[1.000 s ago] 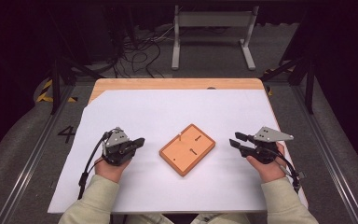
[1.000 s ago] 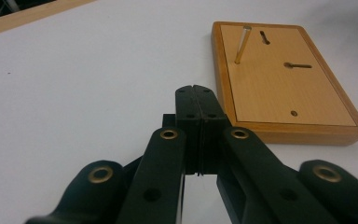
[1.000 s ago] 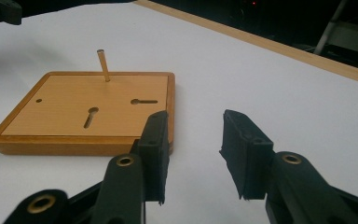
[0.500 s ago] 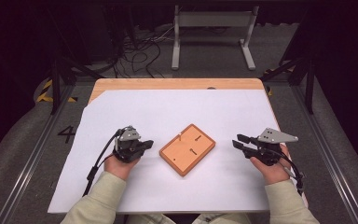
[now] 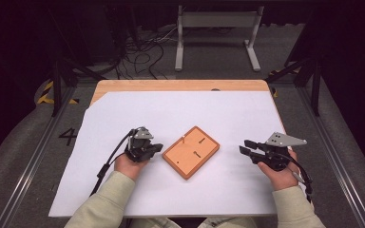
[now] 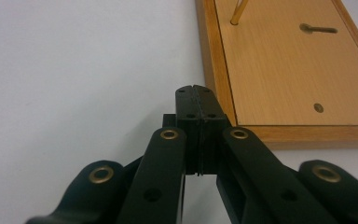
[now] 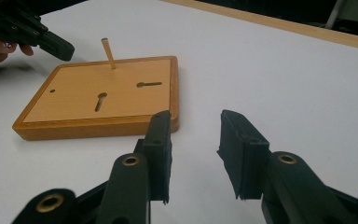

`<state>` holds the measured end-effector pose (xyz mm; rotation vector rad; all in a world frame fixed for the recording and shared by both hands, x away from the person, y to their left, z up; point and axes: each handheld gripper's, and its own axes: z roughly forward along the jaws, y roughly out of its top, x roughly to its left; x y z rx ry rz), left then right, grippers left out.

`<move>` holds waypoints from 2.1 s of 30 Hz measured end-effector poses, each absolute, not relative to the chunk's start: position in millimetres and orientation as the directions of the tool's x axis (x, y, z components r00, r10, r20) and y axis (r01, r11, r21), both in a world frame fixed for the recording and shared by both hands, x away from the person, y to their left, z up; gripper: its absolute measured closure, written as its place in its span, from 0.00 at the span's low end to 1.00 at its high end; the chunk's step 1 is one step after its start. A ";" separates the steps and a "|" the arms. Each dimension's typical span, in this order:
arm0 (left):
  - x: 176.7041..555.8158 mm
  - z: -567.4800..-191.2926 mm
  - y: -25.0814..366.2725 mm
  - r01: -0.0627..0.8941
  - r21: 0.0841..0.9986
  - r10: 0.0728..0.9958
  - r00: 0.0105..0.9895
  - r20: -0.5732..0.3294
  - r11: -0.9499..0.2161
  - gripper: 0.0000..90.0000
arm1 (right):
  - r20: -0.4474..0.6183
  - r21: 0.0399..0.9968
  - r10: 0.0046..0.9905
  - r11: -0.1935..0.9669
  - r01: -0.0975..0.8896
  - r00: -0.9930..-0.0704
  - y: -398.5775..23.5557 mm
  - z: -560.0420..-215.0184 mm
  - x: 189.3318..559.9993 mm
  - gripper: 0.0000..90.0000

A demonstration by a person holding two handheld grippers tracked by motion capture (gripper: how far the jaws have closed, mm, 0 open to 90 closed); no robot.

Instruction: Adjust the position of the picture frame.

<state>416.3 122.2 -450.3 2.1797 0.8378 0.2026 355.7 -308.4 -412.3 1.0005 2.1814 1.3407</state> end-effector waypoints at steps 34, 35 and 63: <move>400.3 -450.6 100.4 0.482 0.607 0.482 0.858 -0.180 -0.631 1.00 | 0.065 0.874 0.745 0.278 0.399 -0.664 -311.8 -411.6 353.7 0.74; 398.7 -450.9 98.5 0.480 0.605 0.471 0.862 -0.188 -0.636 1.00 | 0.067 0.872 0.745 0.279 0.402 -0.663 -311.6 -411.7 353.8 0.74; 375.5 -443.9 78.5 0.372 0.609 0.365 0.920 -0.142 -0.700 0.94 | 0.101 0.811 0.765 0.307 0.497 -0.637 -304.9 -414.8 361.3 0.97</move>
